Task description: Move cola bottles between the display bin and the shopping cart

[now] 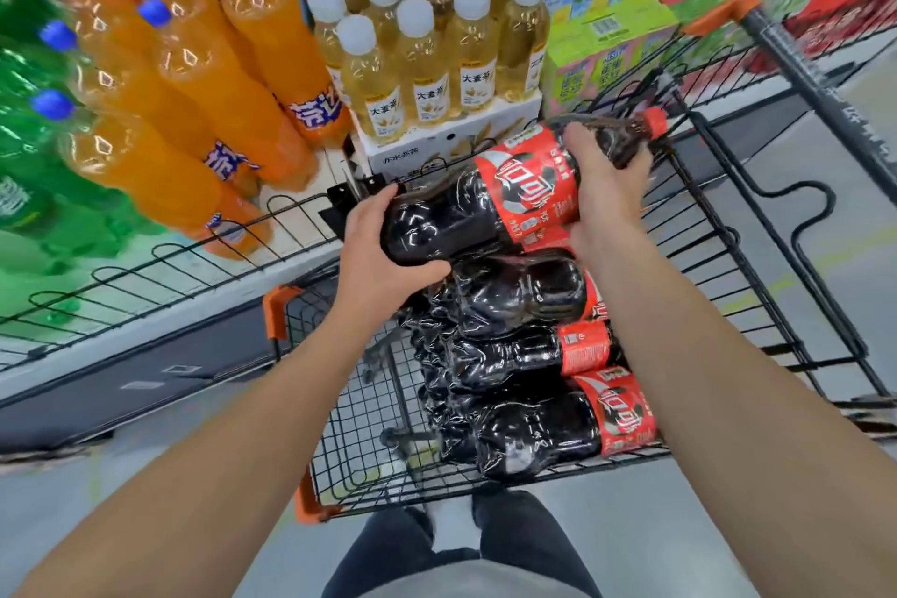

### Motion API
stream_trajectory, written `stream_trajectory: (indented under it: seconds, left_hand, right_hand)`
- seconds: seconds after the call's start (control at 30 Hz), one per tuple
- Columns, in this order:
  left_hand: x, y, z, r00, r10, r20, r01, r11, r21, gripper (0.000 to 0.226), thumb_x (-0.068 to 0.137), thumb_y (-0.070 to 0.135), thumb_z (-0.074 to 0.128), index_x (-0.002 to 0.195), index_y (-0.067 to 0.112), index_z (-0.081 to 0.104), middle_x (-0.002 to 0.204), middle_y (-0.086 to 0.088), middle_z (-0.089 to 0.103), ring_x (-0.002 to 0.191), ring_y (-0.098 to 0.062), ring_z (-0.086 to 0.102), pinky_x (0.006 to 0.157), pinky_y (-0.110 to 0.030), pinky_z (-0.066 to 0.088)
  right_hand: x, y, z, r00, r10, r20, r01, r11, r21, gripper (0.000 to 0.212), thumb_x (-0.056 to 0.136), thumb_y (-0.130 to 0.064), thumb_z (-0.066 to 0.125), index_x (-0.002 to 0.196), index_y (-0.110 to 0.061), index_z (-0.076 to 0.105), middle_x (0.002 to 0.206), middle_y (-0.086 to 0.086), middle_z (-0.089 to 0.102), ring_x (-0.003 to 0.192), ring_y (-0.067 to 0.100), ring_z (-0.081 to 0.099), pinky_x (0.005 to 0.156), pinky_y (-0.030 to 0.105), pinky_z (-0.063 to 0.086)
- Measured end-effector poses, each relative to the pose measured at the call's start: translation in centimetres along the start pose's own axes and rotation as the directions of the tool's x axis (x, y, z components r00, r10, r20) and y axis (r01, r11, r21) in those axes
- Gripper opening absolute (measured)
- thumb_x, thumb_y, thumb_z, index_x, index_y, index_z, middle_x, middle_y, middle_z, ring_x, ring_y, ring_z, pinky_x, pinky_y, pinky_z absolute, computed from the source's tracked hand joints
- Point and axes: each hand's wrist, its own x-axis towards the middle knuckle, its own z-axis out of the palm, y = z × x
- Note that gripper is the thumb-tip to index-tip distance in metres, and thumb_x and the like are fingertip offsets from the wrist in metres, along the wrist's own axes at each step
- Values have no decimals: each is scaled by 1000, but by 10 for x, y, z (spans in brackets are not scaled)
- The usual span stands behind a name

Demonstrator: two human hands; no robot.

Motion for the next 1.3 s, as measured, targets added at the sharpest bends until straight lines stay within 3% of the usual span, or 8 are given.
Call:
stream_trajectory:
  seconds: [0.2, 0.4, 0.53, 0.73, 0.9, 1.03, 1.13, 1.3]
  left_hand:
    - [13, -8, 1, 993, -102, 65, 103, 995, -8, 115, 68, 27, 92, 157, 38, 20, 166, 2, 7, 151, -14, 14, 114, -27, 17]
    - [3, -19, -16, 988, -110, 110, 111, 994, -2, 117, 66, 28, 92, 155, 45, 17, 144, 0, 33, 123, -9, 36, 105, -27, 31]
    - [-11, -31, -39, 990, -136, 29, 137, 989, -46, 112, 64, 28, 93, 154, 39, 27, 136, 3, 37, 119, -11, 41, 104, -29, 35]
    - [-50, -80, -89, 983, -177, -57, 168, 977, -129, 107, 54, 43, 90, 146, 35, 37, 135, 5, 42, 126, -18, 48, 111, -45, 43]
    - [-91, -125, -137, 978, -204, -47, 193, 965, -178, 119, 48, 49, 86, 151, 44, 27, 142, 2, 44, 129, -18, 48, 111, -45, 43]
    - [-127, -152, -162, 971, -222, -92, 200, 957, -208, 119, 41, 51, 85, 148, 40, 34, 139, 0, 45, 128, -19, 49, 106, -47, 48]
    - [-159, -172, -177, 956, -249, -158, 209, 950, -231, 106, 41, 45, 87, 136, 45, 42, 130, 1, 46, 121, -19, 52, 94, -53, 55]
    - [-213, -200, -196, 929, -266, -257, 196, 943, -270, 102, 42, 44, 90, 132, 50, 43, 127, 3, 51, 118, -19, 56, 88, -53, 57]
  right_hand:
    - [5, 10, 7, 1000, -10, 15, 10, 1000, 22, 87, 82, -27, 86, 150, -32, 33, 121, 8, 69, 90, 27, 78, 78, 51, 64]
    - [-10, 10, 34, 991, -91, 99, 98, 993, -71, 91, 80, -27, 87, 149, -36, 29, 123, 4, 68, 96, 26, 77, 86, 53, 63]
    - [-41, 17, 64, 980, -150, 128, 171, 970, -173, 112, 59, -48, 90, 151, -36, 28, 134, -1, 62, 109, 21, 72, 97, 49, 59]
    - [-106, 56, 106, 946, -233, 225, 301, 892, -338, 130, 54, -61, 84, 161, -31, 19, 140, -7, 48, 125, 19, 60, 107, 45, 52]
    - [-169, 96, 134, 907, -278, 316, 390, 836, -386, 121, 63, -55, 86, 160, -26, 22, 140, -5, 50, 123, 18, 60, 106, 47, 53]
    - [-217, 124, 144, 869, -318, 379, 459, 803, -379, 109, 76, -39, 88, 161, -26, 21, 120, -19, 45, 119, 10, 57, 109, 43, 50]
    - [-257, 144, 150, 826, -359, 435, 527, 767, -366, 95, 68, -43, 87, 148, -32, 37, 130, -12, 57, 117, 10, 63, 105, 44, 53]
    - [-313, 172, 150, 765, -385, 516, 594, 732, -335, 95, 69, -44, 86, 148, -32, 36, 137, -7, 56, 122, 12, 59, 108, 43, 51]
